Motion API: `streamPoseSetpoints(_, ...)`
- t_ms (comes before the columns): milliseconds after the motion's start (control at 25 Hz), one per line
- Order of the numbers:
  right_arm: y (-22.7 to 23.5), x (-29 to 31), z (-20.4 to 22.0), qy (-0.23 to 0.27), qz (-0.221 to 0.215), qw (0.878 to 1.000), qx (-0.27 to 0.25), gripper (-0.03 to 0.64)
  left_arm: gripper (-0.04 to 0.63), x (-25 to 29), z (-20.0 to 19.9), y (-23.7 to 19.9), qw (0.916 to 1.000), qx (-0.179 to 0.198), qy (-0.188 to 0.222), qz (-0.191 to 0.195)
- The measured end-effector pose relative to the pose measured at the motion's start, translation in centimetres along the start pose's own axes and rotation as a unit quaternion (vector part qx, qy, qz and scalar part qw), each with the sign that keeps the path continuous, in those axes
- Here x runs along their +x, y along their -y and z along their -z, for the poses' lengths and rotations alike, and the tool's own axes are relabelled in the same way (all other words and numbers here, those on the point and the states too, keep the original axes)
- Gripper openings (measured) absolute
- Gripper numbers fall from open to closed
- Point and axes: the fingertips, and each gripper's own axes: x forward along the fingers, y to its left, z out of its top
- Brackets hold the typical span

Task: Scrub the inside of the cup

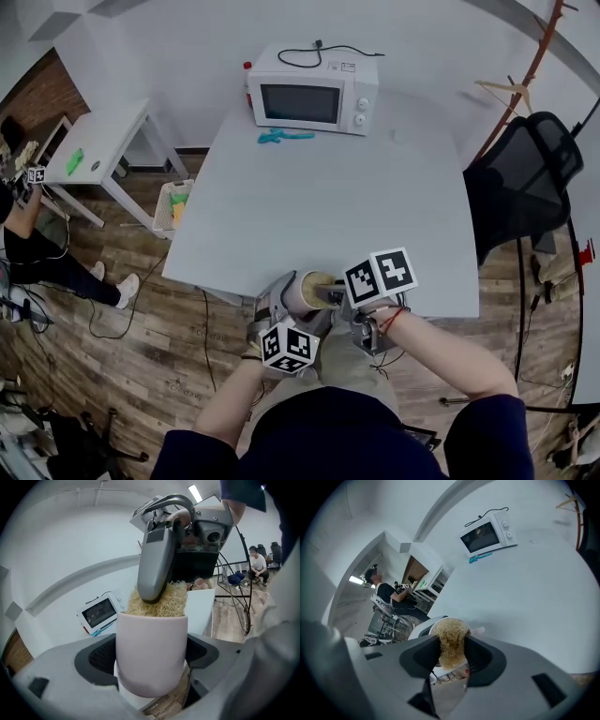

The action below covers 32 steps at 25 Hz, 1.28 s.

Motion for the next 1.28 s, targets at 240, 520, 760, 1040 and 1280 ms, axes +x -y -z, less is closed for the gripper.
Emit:
streamPoseSetpoints(240,0.9,-1.9,-1.0,0.020,-0.007,1.000,0.011,0.158,0.434,1.4,0.8,-0.4,0.9998,-0.021,-0.006,0.005)
streamPoseSetpoints(520,2.3,-2.9,-2.1,0.038,-0.015,0.999,0.016,0.158,0.434,2.9,0.5,-0.9,0.9993,-0.038,-0.004,0.006)
streamPoseSetpoints(760,3.6,-4.0,-4.2,0.102,-0.047,0.993,0.031,0.158,0.434,4.5,0.7,-2.1,0.9958,-0.092,0.003,0.005)
streamPoseSetpoints(1040,6.1,-4.4,-6.1,0.172,-0.056,0.983,0.033,0.158,0.434,7.5,1.2,-3.3,0.9839,-0.178,0.016,0.007)
streamPoseSetpoints(1280,9.2,-4.3,-8.0,0.211,-0.045,0.975,0.046,0.158,0.434,11.1,0.7,-4.7,0.9753,-0.220,0.017,0.003)
